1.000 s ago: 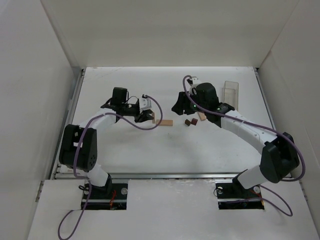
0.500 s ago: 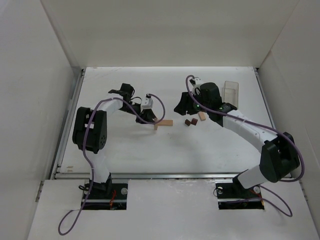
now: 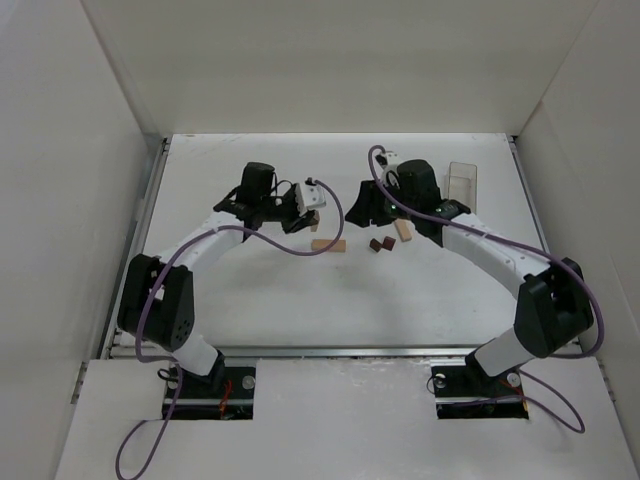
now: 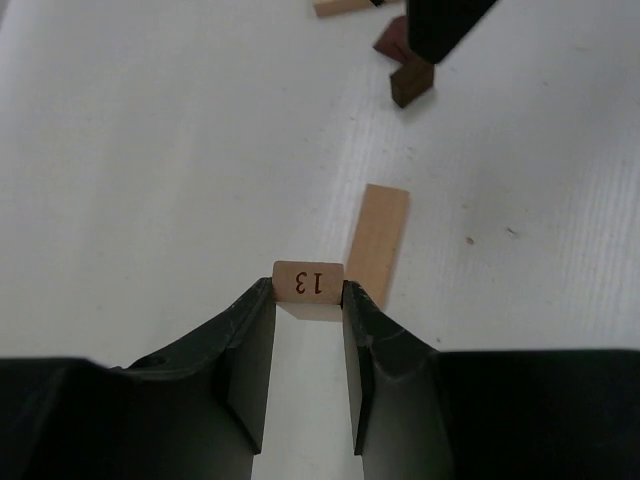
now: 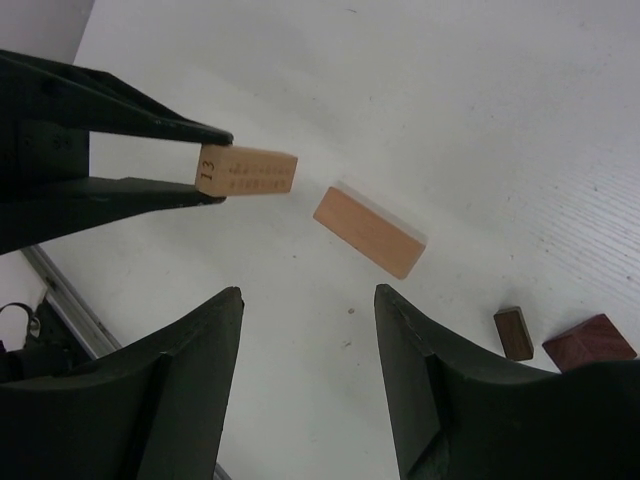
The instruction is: Build the wood block tower
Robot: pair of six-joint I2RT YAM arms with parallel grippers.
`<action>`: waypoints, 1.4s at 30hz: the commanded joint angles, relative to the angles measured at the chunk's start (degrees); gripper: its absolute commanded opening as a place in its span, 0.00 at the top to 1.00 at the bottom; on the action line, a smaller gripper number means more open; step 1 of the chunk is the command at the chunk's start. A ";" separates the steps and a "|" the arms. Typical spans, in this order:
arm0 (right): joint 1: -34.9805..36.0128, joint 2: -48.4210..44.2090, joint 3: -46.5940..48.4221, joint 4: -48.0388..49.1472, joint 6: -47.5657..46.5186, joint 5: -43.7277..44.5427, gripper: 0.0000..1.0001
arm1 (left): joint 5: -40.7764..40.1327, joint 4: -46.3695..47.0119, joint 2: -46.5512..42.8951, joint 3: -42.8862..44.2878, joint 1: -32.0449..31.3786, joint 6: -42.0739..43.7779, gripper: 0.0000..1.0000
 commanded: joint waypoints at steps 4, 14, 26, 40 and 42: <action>1.98 1.68 5.40 -1.62 -1.42 -2.51 0.39 | -5.42 11.17 -3.64 -1.84 -3.79 -7.67 1.00; 1.37 -1.21 1.47 3.74 -6.04 -7.58 0.29 | 7.29 7.04 -3.64 5.54 -2.57 -15.05 1.00; 1.37 -11.68 -3.21 6.37 -30.42 -23.16 0.01 | 34.65 -12.38 -1.01 19.95 1.48 -11.54 1.00; 1.37 -8.78 0.84 9.45 -30.42 -22.11 0.20 | 39.13 -13.63 -2.15 21.54 -0.72 -11.45 1.00; 1.37 -8.78 0.84 10.07 -29.37 -23.50 0.21 | 39.14 -13.62 -2.15 21.54 -0.72 -11.45 1.00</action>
